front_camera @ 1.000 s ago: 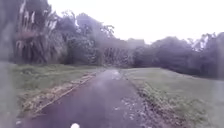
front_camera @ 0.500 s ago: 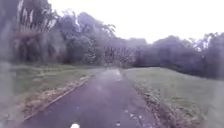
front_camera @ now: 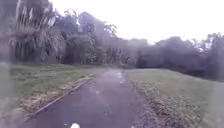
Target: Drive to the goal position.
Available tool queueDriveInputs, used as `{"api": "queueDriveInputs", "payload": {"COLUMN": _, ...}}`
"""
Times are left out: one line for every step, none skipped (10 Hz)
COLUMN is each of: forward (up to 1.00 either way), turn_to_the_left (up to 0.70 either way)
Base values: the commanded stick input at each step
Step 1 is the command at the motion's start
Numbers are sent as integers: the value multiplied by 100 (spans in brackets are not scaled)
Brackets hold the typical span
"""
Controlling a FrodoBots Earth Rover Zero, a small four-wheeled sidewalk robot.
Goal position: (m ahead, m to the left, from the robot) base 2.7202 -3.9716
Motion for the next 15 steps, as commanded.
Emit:
{"api": "queueDriveInputs", "payload": {"forward": 70, "turn_to_the_left": 0}}
{"api": "queueDriveInputs", "payload": {"forward": 70, "turn_to_the_left": 0}}
{"api": "queueDriveInputs", "payload": {"forward": 70, "turn_to_the_left": 0}}
{"api": "queueDriveInputs", "payload": {"forward": 70, "turn_to_the_left": -2}}
{"api": "queueDriveInputs", "payload": {"forward": 70, "turn_to_the_left": -12}}
{"api": "queueDriveInputs", "payload": {"forward": 70, "turn_to_the_left": -20}}
{"api": "queueDriveInputs", "payload": {"forward": 70, "turn_to_the_left": -15}}
{"api": "queueDriveInputs", "payload": {"forward": 70, "turn_to_the_left": -10}}
{"api": "queueDriveInputs", "payload": {"forward": 70, "turn_to_the_left": -13}}
{"api": "queueDriveInputs", "payload": {"forward": 70, "turn_to_the_left": -29}}
{"api": "queueDriveInputs", "payload": {"forward": 70, "turn_to_the_left": -35}}
{"api": "queueDriveInputs", "payload": {"forward": 70, "turn_to_the_left": -35}}
{"api": "queueDriveInputs", "payload": {"forward": 70, "turn_to_the_left": -35}}
{"api": "queueDriveInputs", "payload": {"forward": 70, "turn_to_the_left": -35}}
{"api": "queueDriveInputs", "payload": {"forward": 70, "turn_to_the_left": -35}}
